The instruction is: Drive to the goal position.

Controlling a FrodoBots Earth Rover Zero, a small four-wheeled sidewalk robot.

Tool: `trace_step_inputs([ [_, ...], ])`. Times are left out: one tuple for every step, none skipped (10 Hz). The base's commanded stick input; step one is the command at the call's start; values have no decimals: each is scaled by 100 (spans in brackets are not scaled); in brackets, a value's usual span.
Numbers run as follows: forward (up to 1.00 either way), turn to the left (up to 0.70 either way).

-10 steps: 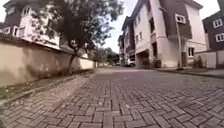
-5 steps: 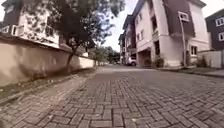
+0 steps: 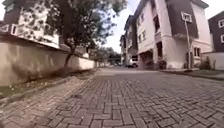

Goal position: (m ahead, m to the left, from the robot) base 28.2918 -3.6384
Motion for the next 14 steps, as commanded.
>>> trace_step_inputs([
  [69,3],
  [69,3],
  [69,3],
  [69,3],
  [69,3],
  [69,3],
  [69,3],
  [69,3],
  [69,3],
  [69,3],
  [69,3],
  [69,3],
  [69,3],
  [69,3],
])
